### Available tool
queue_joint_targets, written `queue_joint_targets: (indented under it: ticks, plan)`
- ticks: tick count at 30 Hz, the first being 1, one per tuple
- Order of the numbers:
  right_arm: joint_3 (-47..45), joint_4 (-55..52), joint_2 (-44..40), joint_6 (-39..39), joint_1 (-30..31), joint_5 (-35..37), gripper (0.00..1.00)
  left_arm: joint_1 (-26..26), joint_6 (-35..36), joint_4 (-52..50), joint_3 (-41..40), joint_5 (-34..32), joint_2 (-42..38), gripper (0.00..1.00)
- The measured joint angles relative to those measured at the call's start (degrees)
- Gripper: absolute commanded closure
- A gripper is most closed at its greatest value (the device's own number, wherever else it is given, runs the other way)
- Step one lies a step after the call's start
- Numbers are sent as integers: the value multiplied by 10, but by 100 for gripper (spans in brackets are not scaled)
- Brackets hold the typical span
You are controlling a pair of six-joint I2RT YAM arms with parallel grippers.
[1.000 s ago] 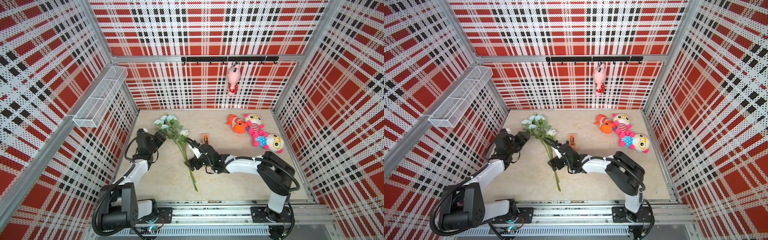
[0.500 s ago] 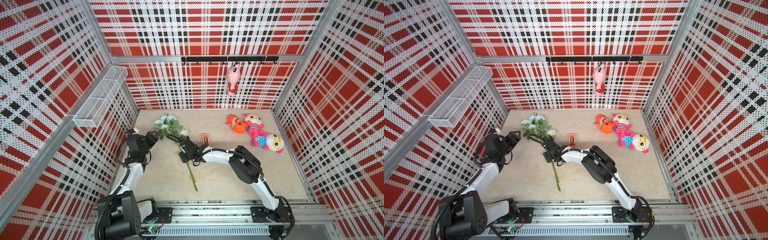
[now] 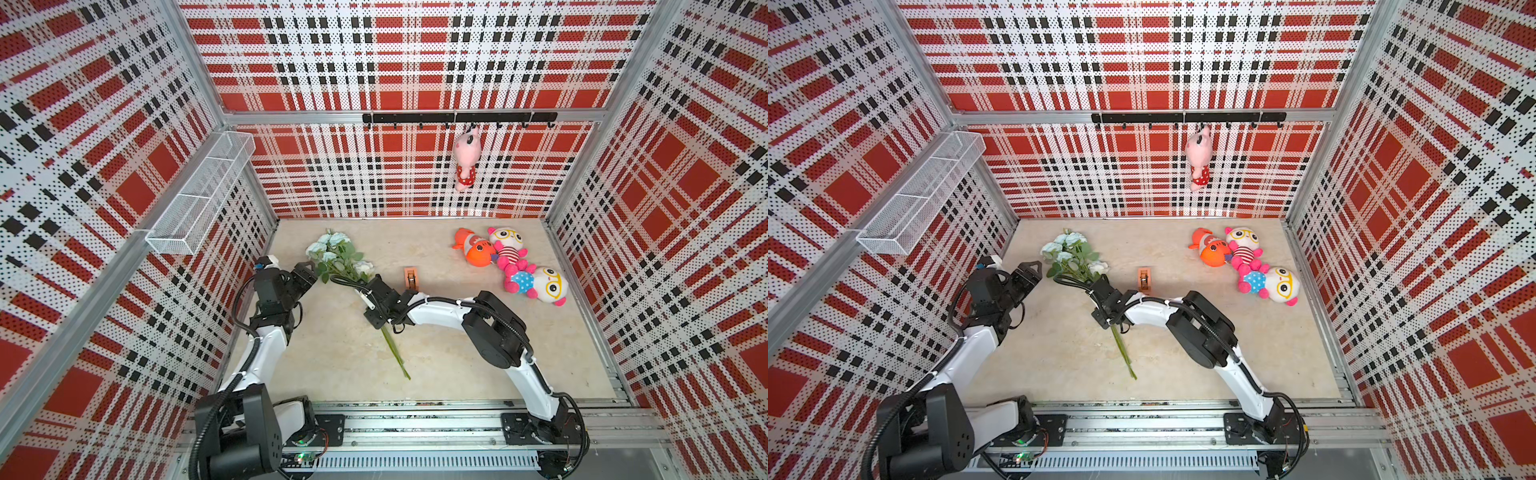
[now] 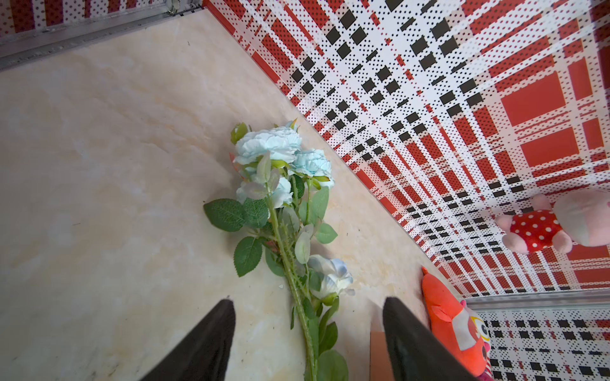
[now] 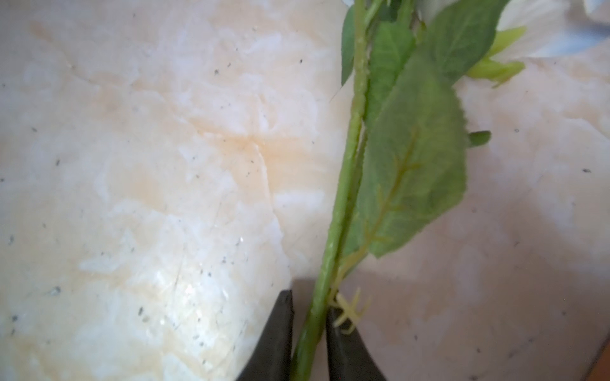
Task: Wrap bouquets with tape
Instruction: Move the unwrapped bouquet to the center of the board, then pick up the unwrapped bouquet from the center of the board.
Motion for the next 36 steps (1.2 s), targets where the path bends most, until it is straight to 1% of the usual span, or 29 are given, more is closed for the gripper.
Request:
queue_joint_targets:
  ticks: [2,4,8,17,18,20,21,24,26,27,30,33,36]
  plan:
    - [-19,-1,-14,-28,-5,-8,84,0,0,0,0,-1,-2,25]
    - [-40,-1,-29,-59,-9,-16,88,-1,0,0,0,-3,-6,25]
    - [-96,3,-68,-138,-20,-33,92,-6,1,0,-1,-9,-16,25]
    - [-182,-6,-132,-296,-68,-106,87,-19,0,-2,-2,-14,-38,25]
    - [-190,-8,-138,-310,-74,-114,85,-19,0,-2,-2,-14,-41,25]
    - [-207,-9,-151,-336,-85,-127,76,-20,0,-2,-2,-15,-49,25]
    - [-217,-9,-159,-349,-90,-134,68,-21,0,-2,-2,-16,-55,24]
    - [-240,-19,-180,-375,-99,-144,49,-21,0,-2,-2,-19,-70,24]
    - [-240,-30,-185,-383,-102,-147,40,-21,-1,-3,-2,-20,-76,24]
    - [-239,-35,-186,-384,-102,-148,37,-21,0,-3,-2,-21,-78,23]
    - [-231,-49,-186,-380,-97,-143,35,-21,0,-12,-2,-24,-83,23]
    - [-223,-50,-185,-374,-80,-130,39,-21,0,-17,-2,-28,-87,23]
    - [-192,-51,-169,-360,-67,-119,44,-22,0,-20,-2,-30,-88,23]
